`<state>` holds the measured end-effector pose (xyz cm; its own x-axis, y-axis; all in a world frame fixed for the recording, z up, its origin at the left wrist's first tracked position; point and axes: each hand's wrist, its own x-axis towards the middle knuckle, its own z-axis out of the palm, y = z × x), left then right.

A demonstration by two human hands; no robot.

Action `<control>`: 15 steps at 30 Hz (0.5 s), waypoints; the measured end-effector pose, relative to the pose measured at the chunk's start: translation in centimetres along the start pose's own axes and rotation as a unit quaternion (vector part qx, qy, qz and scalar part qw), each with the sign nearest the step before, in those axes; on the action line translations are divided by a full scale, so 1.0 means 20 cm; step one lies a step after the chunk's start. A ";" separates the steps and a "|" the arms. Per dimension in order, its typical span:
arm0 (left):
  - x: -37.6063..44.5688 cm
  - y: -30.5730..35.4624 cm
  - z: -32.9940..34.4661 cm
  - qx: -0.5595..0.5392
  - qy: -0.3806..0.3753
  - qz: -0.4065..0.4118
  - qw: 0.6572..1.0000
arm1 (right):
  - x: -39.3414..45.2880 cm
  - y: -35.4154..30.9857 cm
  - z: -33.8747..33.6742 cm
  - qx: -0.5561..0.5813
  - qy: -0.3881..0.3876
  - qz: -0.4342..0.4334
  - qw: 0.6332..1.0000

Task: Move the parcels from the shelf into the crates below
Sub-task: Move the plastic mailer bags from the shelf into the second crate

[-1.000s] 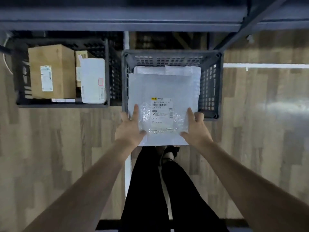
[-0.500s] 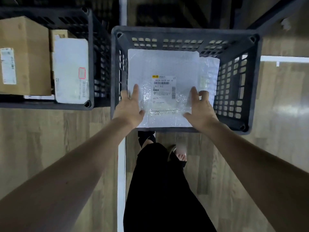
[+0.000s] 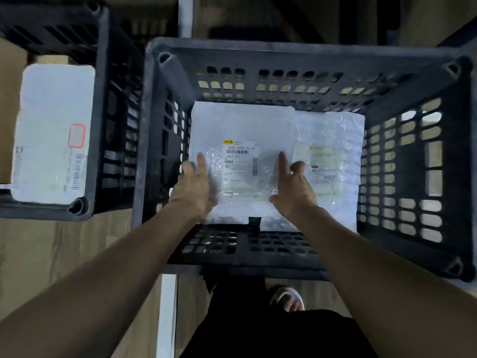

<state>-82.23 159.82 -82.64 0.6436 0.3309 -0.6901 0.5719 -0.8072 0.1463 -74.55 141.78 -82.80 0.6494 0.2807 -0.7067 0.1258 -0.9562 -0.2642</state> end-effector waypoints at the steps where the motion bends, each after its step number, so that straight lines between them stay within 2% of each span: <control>1: 0.02 0.01 0.02 0.010 0.009 -0.003 1.000 | 0.02 0.01 0.01 -0.001 -0.004 -0.001 1.000; 5: 0.09 0.01 0.10 0.086 -0.012 -0.031 0.996 | 0.09 0.02 0.07 -0.007 -0.043 -0.008 0.999; 7: 0.12 0.02 0.12 0.164 0.021 -0.019 0.986 | 0.12 0.02 0.09 -0.024 -0.027 0.005 0.999; 10: 0.18 0.04 0.10 0.231 0.092 0.040 0.968 | 0.15 0.01 0.07 -0.148 0.037 0.009 0.988; 15: 0.31 0.06 0.05 0.326 0.058 0.099 0.939 | 0.28 -0.03 0.02 -0.263 0.016 -0.082 0.961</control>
<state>-78.16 160.46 -87.41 0.7769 0.1635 -0.6080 0.0274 -0.9736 -0.2268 -71.34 143.85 -86.84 0.6099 0.4362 -0.6616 0.5851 -0.8110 0.0047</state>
